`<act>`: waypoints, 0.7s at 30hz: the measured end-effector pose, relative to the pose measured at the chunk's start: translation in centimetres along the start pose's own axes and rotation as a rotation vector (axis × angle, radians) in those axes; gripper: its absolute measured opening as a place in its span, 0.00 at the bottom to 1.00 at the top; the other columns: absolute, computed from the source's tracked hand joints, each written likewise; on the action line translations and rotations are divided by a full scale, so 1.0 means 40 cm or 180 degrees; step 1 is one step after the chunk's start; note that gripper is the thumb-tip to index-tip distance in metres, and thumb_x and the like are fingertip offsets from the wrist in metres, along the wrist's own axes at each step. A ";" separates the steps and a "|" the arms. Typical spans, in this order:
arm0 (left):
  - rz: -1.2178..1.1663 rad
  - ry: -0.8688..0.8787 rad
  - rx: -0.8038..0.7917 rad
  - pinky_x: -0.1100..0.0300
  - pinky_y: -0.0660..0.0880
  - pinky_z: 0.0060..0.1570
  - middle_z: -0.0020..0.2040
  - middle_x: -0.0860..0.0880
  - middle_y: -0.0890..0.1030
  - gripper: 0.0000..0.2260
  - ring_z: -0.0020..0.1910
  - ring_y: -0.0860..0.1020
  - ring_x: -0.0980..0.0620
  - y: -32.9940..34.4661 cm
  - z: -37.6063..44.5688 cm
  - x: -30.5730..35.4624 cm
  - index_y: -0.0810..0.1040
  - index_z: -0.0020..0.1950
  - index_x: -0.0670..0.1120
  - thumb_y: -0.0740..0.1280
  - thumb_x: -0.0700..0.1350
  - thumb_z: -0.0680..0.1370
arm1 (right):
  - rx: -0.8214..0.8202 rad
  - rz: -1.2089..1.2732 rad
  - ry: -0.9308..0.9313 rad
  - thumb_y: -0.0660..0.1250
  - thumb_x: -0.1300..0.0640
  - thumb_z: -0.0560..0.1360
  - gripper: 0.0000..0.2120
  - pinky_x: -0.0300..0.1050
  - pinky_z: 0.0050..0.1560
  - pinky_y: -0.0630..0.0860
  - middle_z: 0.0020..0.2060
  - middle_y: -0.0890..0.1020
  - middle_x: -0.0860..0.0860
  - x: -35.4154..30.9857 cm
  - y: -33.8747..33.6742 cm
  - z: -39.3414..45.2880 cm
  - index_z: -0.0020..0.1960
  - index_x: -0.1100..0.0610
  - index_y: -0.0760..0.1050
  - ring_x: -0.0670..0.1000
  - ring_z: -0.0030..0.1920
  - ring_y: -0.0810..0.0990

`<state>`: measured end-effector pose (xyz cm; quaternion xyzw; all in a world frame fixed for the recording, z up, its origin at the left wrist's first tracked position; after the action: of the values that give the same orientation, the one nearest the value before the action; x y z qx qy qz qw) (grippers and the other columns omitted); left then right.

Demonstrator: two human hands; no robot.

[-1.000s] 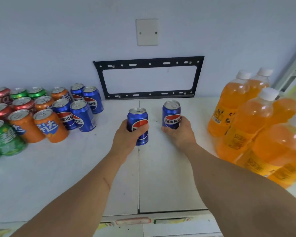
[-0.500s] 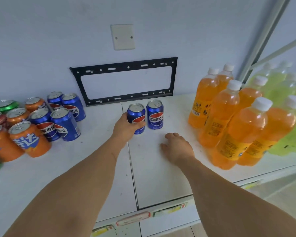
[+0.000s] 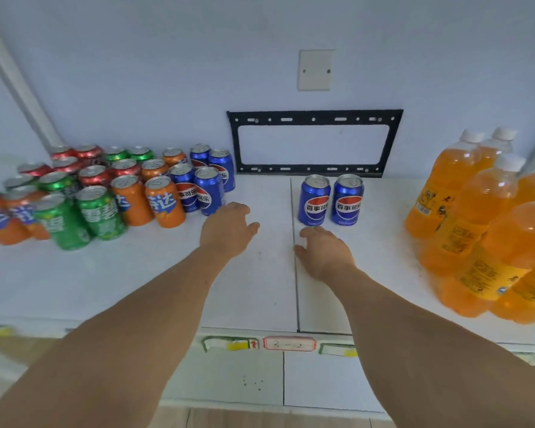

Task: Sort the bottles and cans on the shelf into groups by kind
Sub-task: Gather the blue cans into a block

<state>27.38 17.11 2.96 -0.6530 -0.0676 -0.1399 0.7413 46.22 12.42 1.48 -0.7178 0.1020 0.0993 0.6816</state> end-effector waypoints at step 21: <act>-0.0379 0.0075 -0.0037 0.53 0.70 0.60 0.71 0.44 0.72 0.27 0.66 0.72 0.45 -0.239 0.285 -0.418 0.67 0.73 0.48 0.67 0.56 0.77 | 0.0303 0.2445 0.0400 0.74 0.48 0.72 0.38 0.47 0.58 0.72 0.71 0.69 0.50 -0.439 0.087 0.305 0.76 0.51 0.59 0.53 0.66 0.72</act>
<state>9.57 29.30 8.86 -0.6504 -0.0967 -0.1918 0.7286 28.35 24.61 2.47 -0.5995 0.4093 0.2982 0.6198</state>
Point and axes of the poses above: each hand's wrist, its own z-axis towards the middle knuckle, its own y-axis out of the palm, x = y × z, the point moved 3 cm from there along z, towards the middle knuckle
